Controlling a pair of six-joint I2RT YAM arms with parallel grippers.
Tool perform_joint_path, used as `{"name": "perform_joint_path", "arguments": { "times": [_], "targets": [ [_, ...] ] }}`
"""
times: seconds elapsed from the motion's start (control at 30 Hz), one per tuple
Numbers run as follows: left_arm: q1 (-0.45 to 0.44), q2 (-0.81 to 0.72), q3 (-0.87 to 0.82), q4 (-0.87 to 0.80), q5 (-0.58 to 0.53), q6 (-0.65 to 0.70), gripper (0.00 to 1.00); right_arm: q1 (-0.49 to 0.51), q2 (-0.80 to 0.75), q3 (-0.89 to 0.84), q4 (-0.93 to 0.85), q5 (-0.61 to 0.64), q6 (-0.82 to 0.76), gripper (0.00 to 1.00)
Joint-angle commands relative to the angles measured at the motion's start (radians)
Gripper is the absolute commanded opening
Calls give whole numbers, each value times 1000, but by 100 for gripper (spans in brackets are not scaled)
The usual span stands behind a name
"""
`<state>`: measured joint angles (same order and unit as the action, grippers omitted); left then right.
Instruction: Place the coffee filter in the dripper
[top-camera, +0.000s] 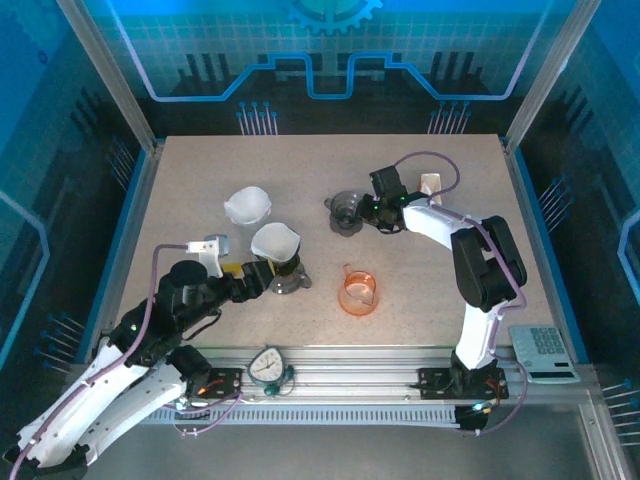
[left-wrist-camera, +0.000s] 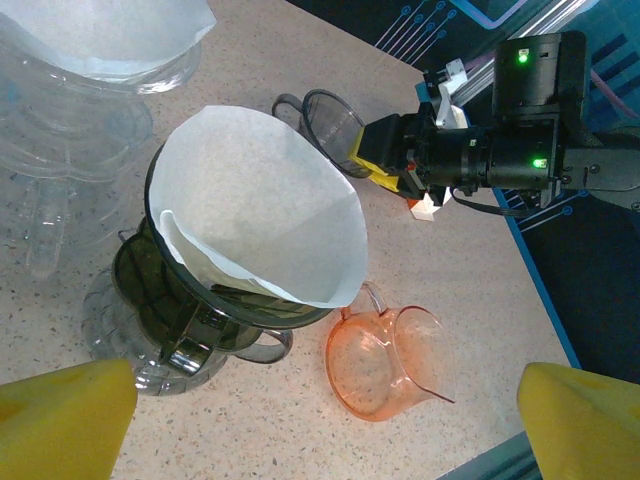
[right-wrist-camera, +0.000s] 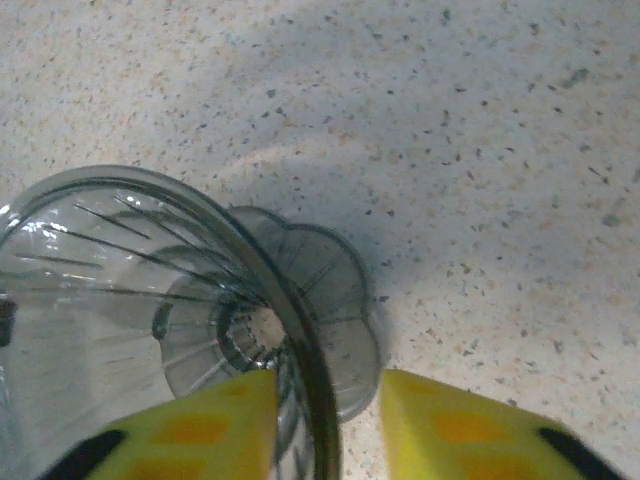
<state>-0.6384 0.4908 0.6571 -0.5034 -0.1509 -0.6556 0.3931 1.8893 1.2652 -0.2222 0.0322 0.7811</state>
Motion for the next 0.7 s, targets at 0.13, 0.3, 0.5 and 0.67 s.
{"name": "perform_joint_path", "arguments": {
  "times": [0.13,0.3,0.5,0.67],
  "targets": [
    [9,9,-7,19,-22,2,99,-11,-64,-33,19,-36,-21,2],
    [8,15,2,8,-18,4,99,-15,-207,-107,-22,-41,-86,0],
    [8,14,7,-2,-15,4,99,-19,-458,-224,-120,-60,-152,0],
    [8,15,7,0,-14,2,99,-17,-672,-300,-241,-94,-174,0]
  ]
}}
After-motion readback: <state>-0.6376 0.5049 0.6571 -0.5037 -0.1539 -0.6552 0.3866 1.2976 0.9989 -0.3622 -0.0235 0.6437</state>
